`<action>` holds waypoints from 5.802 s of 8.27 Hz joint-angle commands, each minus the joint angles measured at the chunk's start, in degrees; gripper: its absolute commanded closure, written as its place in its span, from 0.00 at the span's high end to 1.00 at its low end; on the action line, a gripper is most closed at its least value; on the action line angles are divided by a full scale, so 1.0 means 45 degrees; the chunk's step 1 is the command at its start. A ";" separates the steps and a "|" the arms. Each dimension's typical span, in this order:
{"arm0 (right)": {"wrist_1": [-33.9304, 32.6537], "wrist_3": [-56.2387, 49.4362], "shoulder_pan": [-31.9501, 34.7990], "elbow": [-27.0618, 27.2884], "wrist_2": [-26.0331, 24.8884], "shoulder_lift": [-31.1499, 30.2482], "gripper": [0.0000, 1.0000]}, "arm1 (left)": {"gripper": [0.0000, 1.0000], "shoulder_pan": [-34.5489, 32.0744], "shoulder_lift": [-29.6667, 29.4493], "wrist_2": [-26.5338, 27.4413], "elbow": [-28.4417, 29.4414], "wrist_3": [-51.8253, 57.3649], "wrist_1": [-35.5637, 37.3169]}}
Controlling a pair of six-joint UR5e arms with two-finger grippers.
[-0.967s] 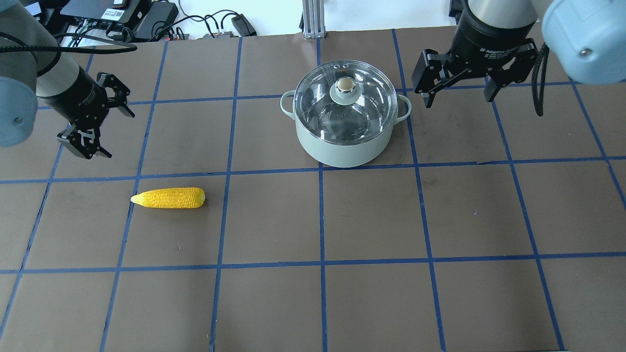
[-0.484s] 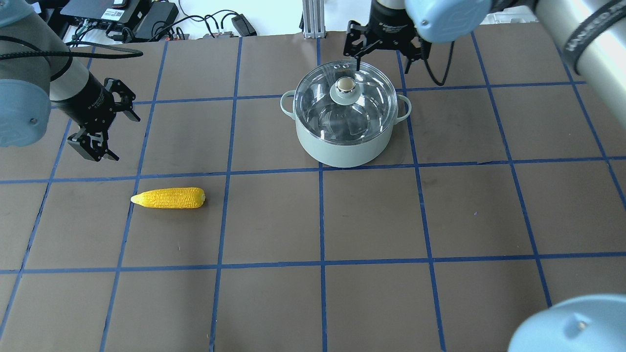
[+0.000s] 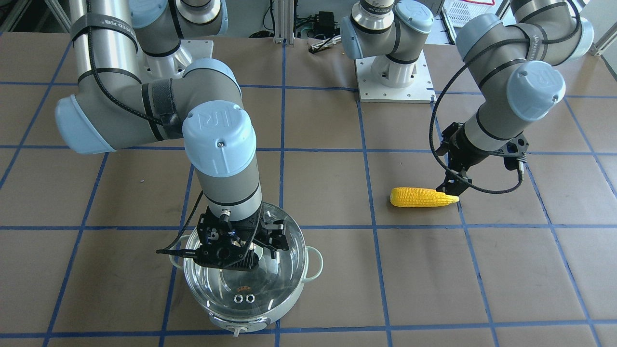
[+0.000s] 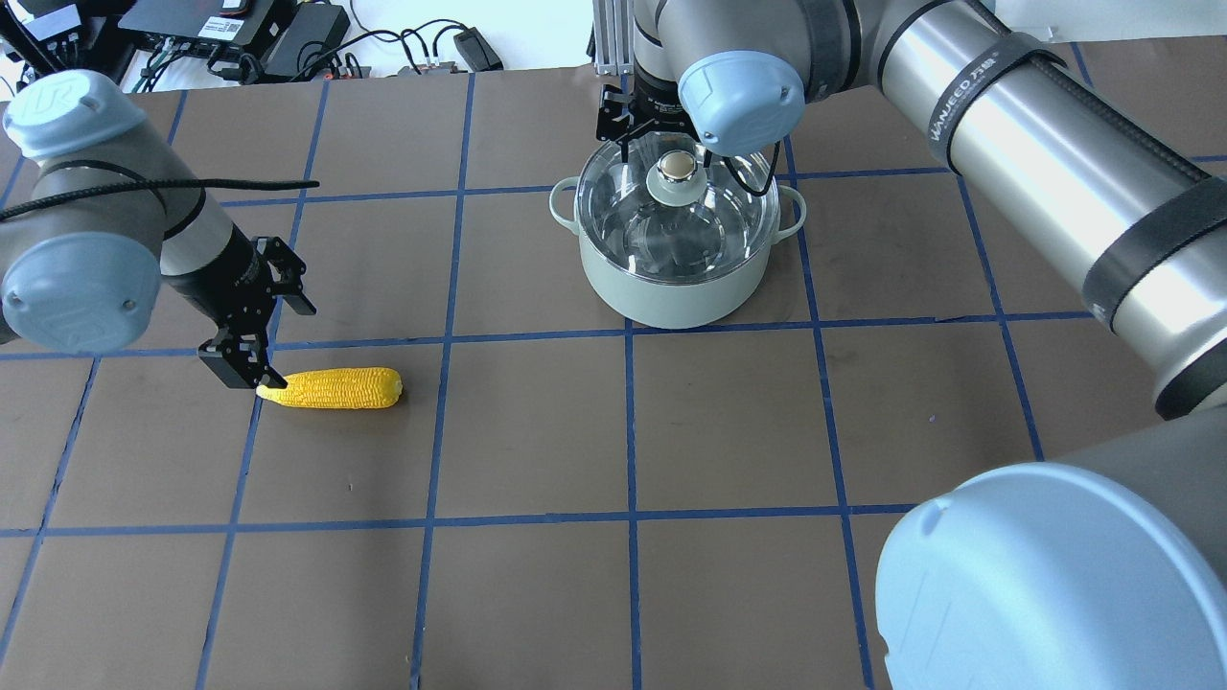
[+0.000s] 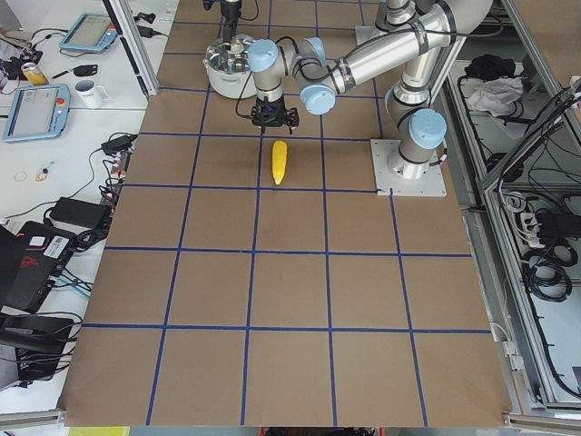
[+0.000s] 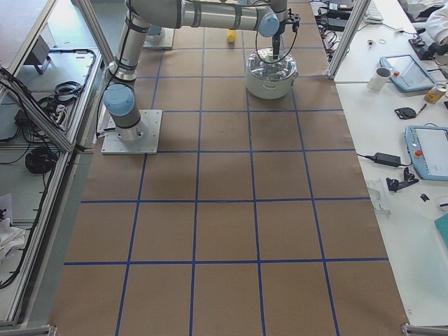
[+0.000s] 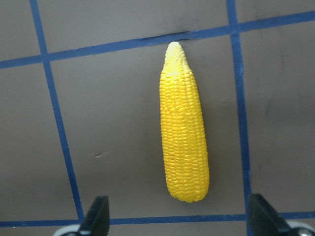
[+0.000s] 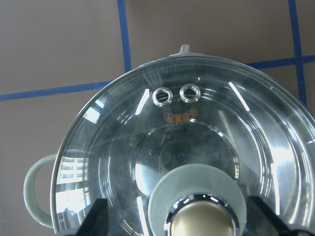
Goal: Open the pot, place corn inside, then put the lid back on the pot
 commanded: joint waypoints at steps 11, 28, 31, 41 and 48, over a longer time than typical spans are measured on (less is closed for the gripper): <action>-0.0112 -0.0649 -0.0091 0.0405 -0.0123 -0.0113 0.35 | 1.00 0.0701 -0.1970 -0.0765 -0.2491 -0.0742 0.4999; 0.4986 -0.4790 -0.2884 0.2749 0.0209 -0.7300 0.23 | 0.00 0.0702 -0.1190 -0.0628 0.1888 -0.3409 0.2133; 0.5005 -0.4771 -0.2884 0.2748 0.0189 -0.7359 0.29 | 0.00 0.0217 -0.1423 -0.0822 0.4281 -0.5361 0.0389; 0.5005 -0.4751 -0.2884 0.2768 0.0307 -0.7398 0.24 | 0.00 -0.6618 -0.5404 -0.0279 0.8907 -0.8884 0.1796; 0.4986 -0.4732 -0.2904 0.2749 0.0287 -0.7418 0.23 | 0.00 -0.8047 -0.6717 -0.0354 0.9930 -1.1523 0.1679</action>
